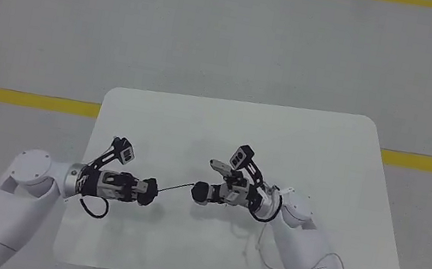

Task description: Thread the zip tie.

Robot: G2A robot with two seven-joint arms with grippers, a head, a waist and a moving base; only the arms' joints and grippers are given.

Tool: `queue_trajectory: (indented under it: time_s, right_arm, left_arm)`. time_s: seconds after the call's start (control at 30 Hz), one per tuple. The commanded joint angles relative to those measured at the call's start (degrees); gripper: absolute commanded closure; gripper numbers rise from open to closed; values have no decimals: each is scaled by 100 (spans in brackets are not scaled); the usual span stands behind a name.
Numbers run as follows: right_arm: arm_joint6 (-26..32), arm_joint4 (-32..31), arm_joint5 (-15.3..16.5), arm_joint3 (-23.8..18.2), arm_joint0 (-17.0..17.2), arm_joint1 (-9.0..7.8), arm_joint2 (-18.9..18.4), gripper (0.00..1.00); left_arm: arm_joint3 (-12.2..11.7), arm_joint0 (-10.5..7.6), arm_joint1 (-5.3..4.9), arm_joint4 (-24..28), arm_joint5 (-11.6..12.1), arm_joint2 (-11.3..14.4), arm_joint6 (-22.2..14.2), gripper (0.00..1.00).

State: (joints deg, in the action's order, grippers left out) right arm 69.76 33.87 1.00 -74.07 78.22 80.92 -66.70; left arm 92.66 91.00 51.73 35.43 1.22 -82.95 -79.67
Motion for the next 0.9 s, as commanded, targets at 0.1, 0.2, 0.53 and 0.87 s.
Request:
queue_trajectory:
  time_s: [0.1,0.2,0.53,0.87]
  right_arm:
    - [8,9,114,22,13,-31,68,58]
    - [-16,45,191,56,29,-43,115,62]
    - [-13,68,325,67,52,-83,310,62]
    - [12,72,465,48,61,-133,459,79]
  left_arm:
    - [10,14,-7,4,-15,19,3,100]
    - [10,14,-7,4,-15,19,3,100]
    - [10,14,-7,4,-15,19,3,100]
    - [10,14,-7,4,-15,19,3,100]
